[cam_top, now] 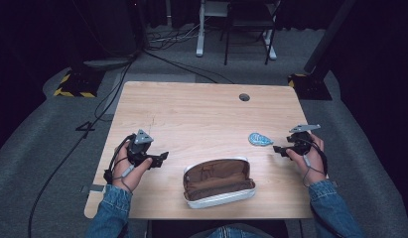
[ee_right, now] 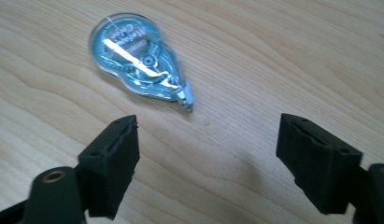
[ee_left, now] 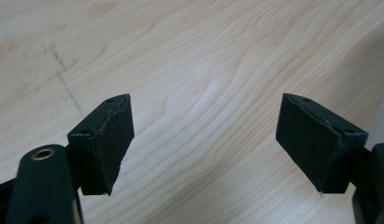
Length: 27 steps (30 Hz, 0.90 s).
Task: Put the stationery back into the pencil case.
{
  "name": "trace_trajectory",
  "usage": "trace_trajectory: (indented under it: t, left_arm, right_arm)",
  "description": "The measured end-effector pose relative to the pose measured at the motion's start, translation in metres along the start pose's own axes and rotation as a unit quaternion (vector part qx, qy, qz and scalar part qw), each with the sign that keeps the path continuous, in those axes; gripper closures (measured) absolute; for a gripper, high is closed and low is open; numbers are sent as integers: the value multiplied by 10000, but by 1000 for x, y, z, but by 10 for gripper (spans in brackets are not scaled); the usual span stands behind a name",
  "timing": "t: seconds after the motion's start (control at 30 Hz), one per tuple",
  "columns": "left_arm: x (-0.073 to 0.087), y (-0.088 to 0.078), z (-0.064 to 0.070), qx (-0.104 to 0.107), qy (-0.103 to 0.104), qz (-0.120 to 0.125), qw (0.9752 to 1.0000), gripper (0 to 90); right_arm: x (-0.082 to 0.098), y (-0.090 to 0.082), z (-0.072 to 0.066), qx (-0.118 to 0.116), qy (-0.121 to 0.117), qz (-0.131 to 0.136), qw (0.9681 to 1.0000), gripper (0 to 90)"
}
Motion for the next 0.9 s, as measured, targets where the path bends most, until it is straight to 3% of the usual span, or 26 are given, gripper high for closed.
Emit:
trace_trajectory:
  t: [0.1,0.43,0.67,0.9]
  left_arm:
    - [10,5,-7,-135,-128,-128,9997,191]
    - [40,12,-22,-519,-201,-565,9968,184]
    - [54,9,-29,-612,-340,-626,9956,184]
    - [58,7,-35,-580,-446,-510,9960,177]
  right_arm:
    - [-7,-2,0,-74,-163,14,9998,183]
    - [-31,6,-6,-426,-483,25,9979,201]
    - [-48,20,-18,-637,-835,-89,9944,221]
    - [-54,32,-25,-817,-916,-198,9922,258]
Point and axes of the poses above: each handheld gripper's, and its own axes: y roughly forward along the jaws, x roughly out of its underside, z roughly to its right, the point moved 2 cm from there along y, roughly forward along the jaws, and after that the axes turned 9 degrees about -y, right-handed, at the moved point
